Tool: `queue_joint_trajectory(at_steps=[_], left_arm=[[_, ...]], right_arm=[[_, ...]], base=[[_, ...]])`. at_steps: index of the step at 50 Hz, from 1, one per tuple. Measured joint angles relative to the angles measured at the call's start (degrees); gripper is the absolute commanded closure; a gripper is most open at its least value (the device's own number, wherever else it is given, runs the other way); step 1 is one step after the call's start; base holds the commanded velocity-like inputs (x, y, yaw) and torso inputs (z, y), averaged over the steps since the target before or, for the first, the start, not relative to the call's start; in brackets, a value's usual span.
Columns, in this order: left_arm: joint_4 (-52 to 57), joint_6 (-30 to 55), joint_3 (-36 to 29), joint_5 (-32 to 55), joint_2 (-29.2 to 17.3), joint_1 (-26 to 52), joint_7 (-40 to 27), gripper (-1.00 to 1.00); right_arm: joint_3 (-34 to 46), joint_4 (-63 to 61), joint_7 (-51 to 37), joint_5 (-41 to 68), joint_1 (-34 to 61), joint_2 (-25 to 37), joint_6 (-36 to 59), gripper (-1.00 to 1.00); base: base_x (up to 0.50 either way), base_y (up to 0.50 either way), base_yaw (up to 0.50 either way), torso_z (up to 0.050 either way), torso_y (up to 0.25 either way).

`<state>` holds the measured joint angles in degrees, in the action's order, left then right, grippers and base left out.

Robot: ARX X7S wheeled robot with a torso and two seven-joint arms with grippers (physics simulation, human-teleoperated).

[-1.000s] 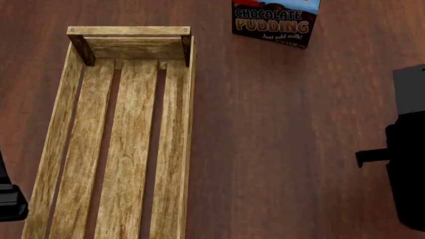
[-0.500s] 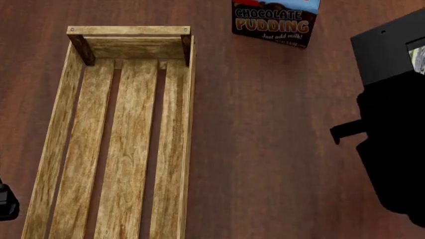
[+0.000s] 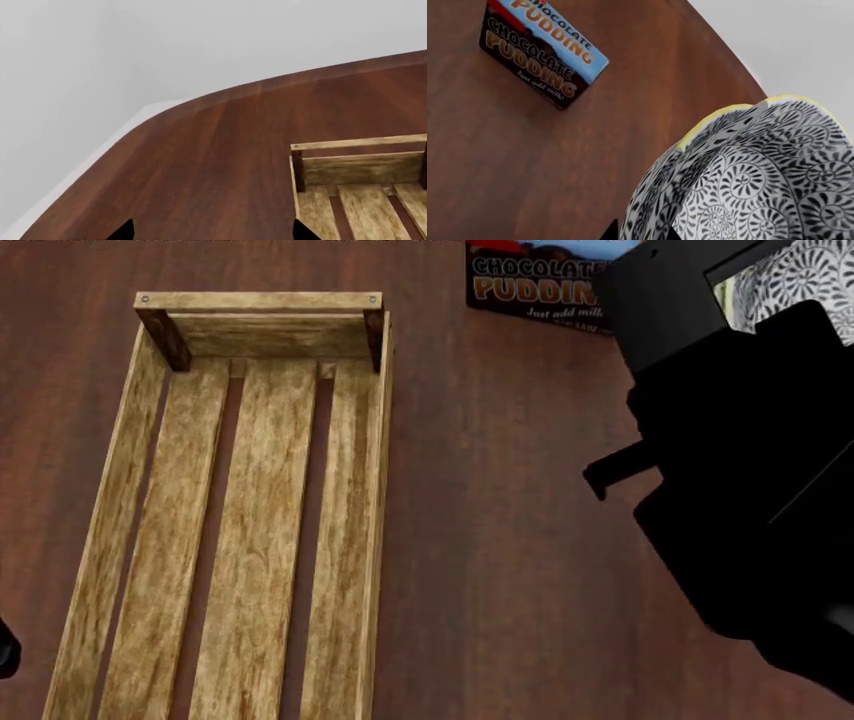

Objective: Stack the left bowl on the right bowl and place them in the tray.

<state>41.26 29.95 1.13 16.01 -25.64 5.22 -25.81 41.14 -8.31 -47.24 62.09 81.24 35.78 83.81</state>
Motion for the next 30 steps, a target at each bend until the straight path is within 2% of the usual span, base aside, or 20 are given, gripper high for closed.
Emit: queue_joint_trajectory(at_steps=[30], left_arm=[[-0.2,-2.2,2.6,3.3,0.3,-0.9,1.0,-1.00]], right_arm=[[3.2,-5.3,-0.5,5.4,5.2,-6.8,-0.1,1.00]], base=[[0.00,0.00,0.00,0.000,0.001]])
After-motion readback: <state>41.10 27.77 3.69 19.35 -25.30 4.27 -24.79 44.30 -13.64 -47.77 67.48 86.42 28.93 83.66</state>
